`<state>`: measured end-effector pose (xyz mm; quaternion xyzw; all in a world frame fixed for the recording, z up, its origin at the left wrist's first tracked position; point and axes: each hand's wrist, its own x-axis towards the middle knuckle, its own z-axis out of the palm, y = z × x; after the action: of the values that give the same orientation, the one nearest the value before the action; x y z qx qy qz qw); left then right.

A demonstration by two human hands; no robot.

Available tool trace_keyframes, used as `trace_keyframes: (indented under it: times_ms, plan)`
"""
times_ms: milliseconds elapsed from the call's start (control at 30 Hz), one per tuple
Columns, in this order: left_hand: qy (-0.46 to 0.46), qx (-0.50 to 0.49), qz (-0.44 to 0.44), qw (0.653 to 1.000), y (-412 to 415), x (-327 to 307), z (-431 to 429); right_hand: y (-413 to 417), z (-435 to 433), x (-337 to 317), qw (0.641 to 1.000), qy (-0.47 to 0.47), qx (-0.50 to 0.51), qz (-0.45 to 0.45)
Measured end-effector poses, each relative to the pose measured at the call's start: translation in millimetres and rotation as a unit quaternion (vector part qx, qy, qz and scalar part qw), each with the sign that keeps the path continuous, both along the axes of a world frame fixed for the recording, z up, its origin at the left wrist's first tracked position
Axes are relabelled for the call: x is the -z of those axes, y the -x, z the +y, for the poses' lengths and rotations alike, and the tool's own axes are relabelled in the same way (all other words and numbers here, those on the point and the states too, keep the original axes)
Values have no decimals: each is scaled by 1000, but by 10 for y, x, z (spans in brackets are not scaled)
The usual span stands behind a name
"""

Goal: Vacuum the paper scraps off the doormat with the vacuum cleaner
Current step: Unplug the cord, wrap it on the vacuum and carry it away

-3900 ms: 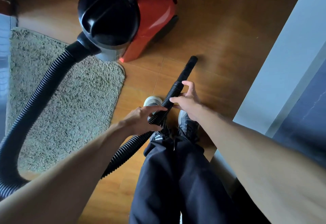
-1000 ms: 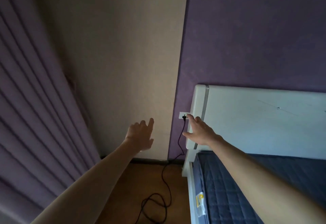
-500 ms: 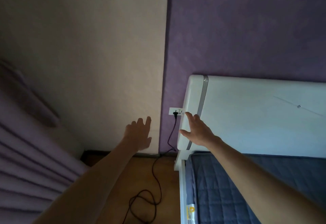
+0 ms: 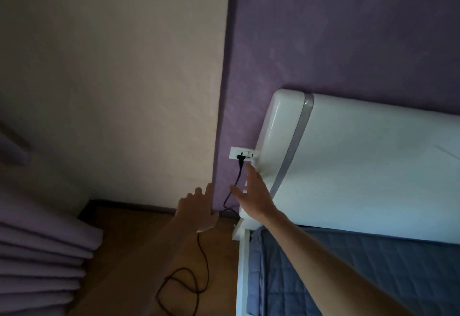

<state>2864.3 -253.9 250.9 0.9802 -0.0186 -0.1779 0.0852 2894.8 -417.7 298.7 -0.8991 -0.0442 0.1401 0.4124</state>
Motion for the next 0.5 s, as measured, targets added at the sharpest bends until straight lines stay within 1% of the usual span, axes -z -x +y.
trace_keyframes:
  times_ms: [67,100,200,300,367,500]
  plan:
    - [54,-25,21,998,-55,246,-49,-102,73,180,997,-58,44,20]
    - [97,-40,28,994,-79,353,-76,-150,114,258,993,-87,70,32]
    - [238,-96,29,966,-163,660,-168,-276,252,473,977,-152,135,63]
    - [338,-150,8,929,-245,929,-276,-385,325,678,967,-173,173,71]
    - [388,-170,-1,906,-273,1084,-352,-464,326,813,965,-173,185,69]
    - [447,-185,15,875,-319,1264,-441,-621,348,1032,962,-176,201,50]
